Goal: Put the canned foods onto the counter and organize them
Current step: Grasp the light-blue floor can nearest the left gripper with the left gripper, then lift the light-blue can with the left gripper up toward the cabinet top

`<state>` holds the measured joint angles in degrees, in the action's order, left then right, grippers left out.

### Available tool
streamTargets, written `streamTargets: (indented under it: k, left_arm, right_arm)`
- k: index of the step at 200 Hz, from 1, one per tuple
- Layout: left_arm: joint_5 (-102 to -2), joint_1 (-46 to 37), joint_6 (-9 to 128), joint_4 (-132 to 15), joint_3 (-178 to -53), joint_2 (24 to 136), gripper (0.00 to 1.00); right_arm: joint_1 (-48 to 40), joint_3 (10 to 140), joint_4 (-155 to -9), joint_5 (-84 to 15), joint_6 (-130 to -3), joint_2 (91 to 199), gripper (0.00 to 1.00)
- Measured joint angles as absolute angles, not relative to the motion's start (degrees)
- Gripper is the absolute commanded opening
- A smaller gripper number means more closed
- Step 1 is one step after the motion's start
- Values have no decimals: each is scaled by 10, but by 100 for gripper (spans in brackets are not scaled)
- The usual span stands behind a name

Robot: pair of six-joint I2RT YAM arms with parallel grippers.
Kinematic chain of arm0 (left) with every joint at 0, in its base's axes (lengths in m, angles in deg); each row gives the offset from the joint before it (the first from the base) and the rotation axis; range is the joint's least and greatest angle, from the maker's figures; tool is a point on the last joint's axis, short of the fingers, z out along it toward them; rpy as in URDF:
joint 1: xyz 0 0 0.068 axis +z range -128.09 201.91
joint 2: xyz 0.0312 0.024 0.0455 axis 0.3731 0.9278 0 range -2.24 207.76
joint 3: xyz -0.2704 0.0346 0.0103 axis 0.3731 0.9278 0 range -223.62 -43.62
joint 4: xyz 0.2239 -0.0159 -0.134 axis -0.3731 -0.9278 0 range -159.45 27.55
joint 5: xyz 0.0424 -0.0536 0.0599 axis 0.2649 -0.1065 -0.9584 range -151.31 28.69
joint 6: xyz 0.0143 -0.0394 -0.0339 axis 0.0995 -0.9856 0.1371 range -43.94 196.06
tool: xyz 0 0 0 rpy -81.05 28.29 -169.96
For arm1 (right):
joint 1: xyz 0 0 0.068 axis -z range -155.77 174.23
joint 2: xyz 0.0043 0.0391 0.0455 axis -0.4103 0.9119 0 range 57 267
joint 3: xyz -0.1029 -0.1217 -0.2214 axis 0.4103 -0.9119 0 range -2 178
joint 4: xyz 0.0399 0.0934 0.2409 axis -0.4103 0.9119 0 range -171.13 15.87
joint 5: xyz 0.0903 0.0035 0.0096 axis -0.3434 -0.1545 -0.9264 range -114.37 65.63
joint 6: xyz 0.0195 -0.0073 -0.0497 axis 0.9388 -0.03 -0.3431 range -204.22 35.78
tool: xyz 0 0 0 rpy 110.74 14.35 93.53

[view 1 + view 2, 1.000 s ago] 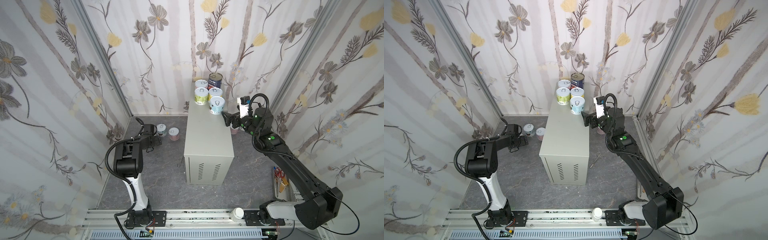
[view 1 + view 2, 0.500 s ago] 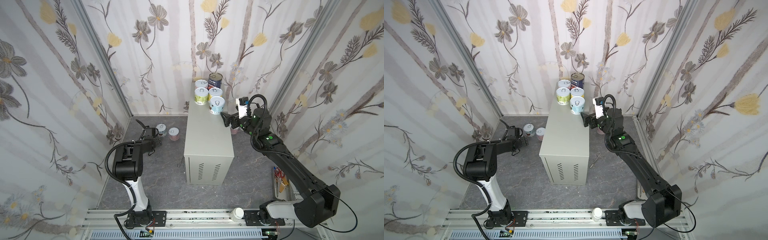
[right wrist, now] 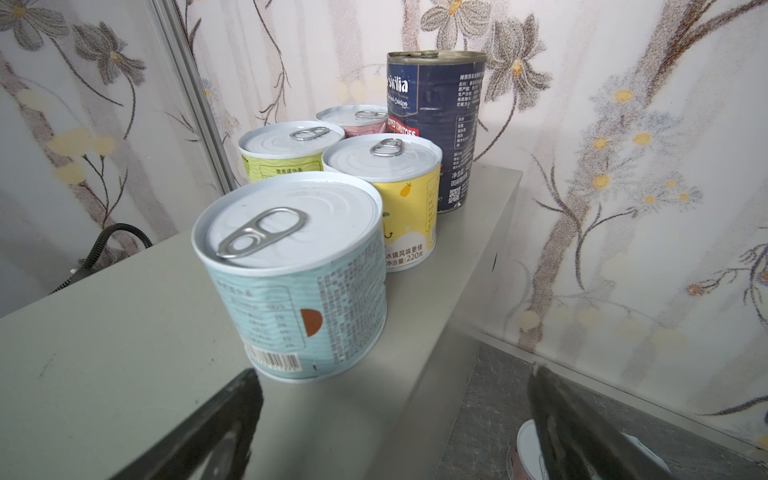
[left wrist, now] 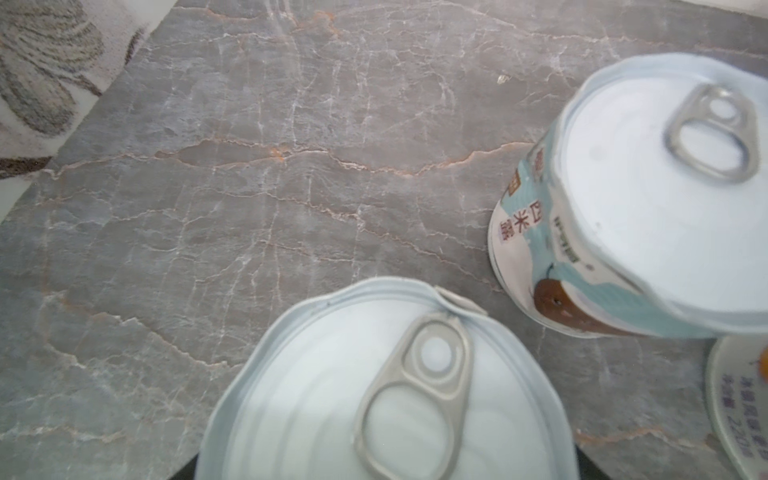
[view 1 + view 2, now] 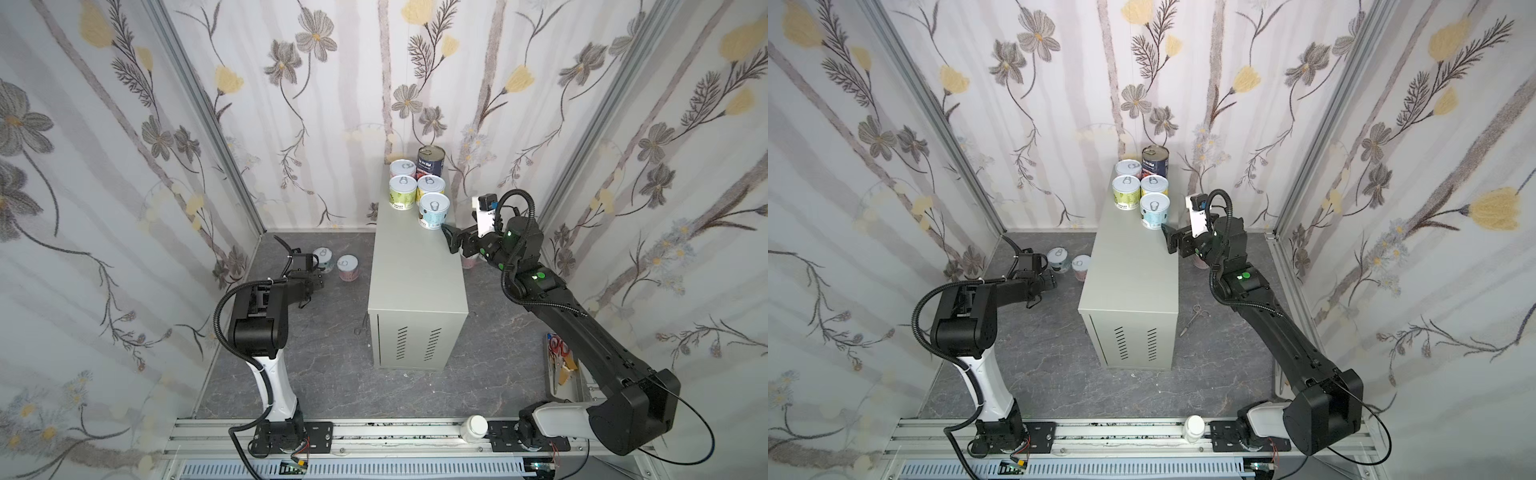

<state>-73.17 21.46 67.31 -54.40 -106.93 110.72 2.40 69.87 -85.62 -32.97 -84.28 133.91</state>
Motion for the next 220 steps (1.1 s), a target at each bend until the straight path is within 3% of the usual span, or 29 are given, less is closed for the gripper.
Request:
streamTargets:
  k: [68,135,220]
  left_arm:
    - [-731,213,672,-543,-1064,1104,59]
    - [-726,213,684,-625,-1051,1031,59]
    - [-699,188,700,-732,-1155,897,59]
  right_arm:
    - [26,695,-848,-316,-850,1326,99]
    - [30,691,-845,-315,-856,1301,98]
    - [32,674,-856,-312,-858,1279,98]
